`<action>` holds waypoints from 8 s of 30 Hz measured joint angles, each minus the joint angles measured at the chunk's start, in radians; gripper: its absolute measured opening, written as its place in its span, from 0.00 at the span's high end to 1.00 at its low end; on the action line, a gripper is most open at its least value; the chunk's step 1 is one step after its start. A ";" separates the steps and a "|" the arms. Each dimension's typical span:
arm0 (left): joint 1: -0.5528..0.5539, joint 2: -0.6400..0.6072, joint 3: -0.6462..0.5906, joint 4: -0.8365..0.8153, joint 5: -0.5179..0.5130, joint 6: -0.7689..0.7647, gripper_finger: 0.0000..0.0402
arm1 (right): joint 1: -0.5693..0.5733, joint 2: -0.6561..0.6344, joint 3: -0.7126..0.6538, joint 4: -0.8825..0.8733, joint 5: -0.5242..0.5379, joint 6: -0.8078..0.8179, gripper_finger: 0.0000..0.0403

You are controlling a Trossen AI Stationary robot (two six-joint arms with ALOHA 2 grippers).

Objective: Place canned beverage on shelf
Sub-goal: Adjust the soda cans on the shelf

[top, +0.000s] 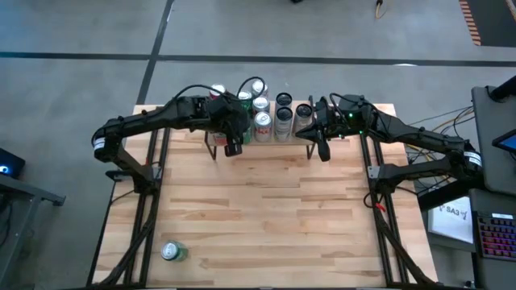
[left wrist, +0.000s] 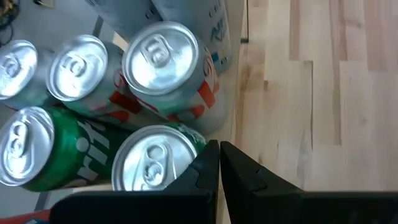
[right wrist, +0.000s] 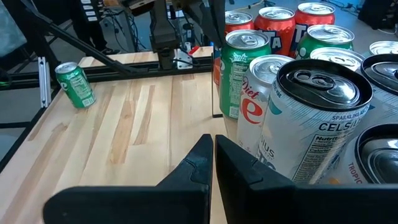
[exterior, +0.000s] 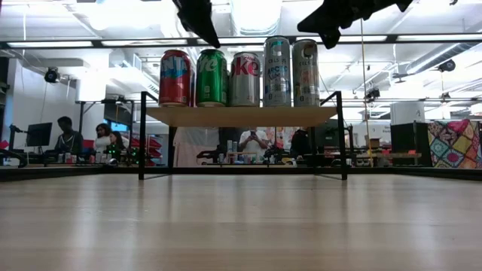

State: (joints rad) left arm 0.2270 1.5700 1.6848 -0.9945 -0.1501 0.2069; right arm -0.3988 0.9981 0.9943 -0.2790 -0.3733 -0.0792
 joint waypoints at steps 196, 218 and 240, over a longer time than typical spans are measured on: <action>0.006 -0.002 0.135 -0.085 -0.130 0.018 1.00 | 0.035 -0.001 0.028 -0.060 -0.001 0.103 0.98; 0.235 -0.116 -0.164 0.374 -0.095 0.307 1.00 | 0.031 0.059 0.230 -0.097 0.033 -0.009 0.98; 0.299 -0.050 -0.162 0.304 0.019 0.290 1.00 | -0.019 0.067 0.248 -0.136 0.114 -0.035 0.98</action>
State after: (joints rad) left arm 0.5256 1.5204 1.5230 -0.6907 -0.1314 0.4970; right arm -0.4179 1.0649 1.2419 -0.4152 -0.2589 -0.1146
